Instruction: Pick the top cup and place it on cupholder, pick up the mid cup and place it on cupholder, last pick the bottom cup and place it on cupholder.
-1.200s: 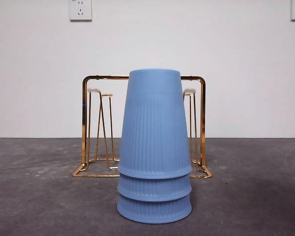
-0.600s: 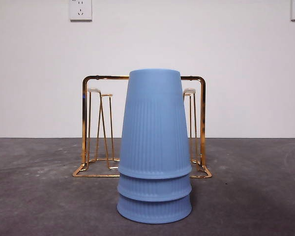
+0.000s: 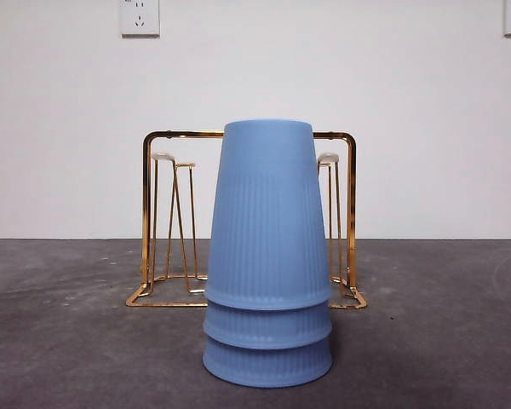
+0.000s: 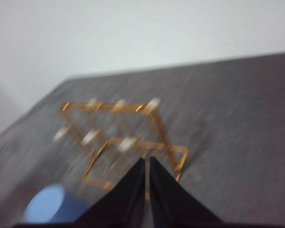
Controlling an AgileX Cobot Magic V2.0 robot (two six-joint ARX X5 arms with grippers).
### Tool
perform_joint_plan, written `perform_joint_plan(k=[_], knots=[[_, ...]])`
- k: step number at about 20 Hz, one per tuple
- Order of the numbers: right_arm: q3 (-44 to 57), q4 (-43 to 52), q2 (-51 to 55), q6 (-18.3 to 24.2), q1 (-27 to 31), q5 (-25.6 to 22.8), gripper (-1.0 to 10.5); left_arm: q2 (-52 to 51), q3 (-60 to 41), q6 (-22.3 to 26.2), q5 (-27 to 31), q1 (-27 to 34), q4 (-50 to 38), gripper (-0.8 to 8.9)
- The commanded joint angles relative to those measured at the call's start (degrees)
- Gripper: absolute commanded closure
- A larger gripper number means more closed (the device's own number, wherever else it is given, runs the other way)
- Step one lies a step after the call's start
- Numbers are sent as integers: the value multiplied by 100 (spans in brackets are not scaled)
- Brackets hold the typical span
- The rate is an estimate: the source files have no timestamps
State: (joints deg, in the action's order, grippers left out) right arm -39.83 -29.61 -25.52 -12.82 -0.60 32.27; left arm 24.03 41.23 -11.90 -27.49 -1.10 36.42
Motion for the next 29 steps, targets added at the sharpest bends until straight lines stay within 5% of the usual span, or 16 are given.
perform_joint_plan(k=[1,7,17,19,21,23,29], knots=[[-459,-619,-374,898,-17,433,935,201,372,782,-240,-131,299,804],[-1123,-1644,-811,1631,-372,586,935,490,752,1394,-595,-490,1110,804],[-1268,-2433,-844,1781,-1368,560,935,474,778,1423,-610,-1036,1362,802],[-1268,-2439,-844,1779,-1482,540,908,476,778,1379,-608,-1058,1362,716],[-1268,-2437,-846,1751,-1512,516,675,476,778,1379,-608,-1058,1362,549],[-1268,-2380,-848,1554,-1512,476,564,476,778,1377,-605,-1058,1360,427],[-1272,-2127,-1067,1261,-1683,522,564,476,778,1285,-605,-1058,1325,399]])
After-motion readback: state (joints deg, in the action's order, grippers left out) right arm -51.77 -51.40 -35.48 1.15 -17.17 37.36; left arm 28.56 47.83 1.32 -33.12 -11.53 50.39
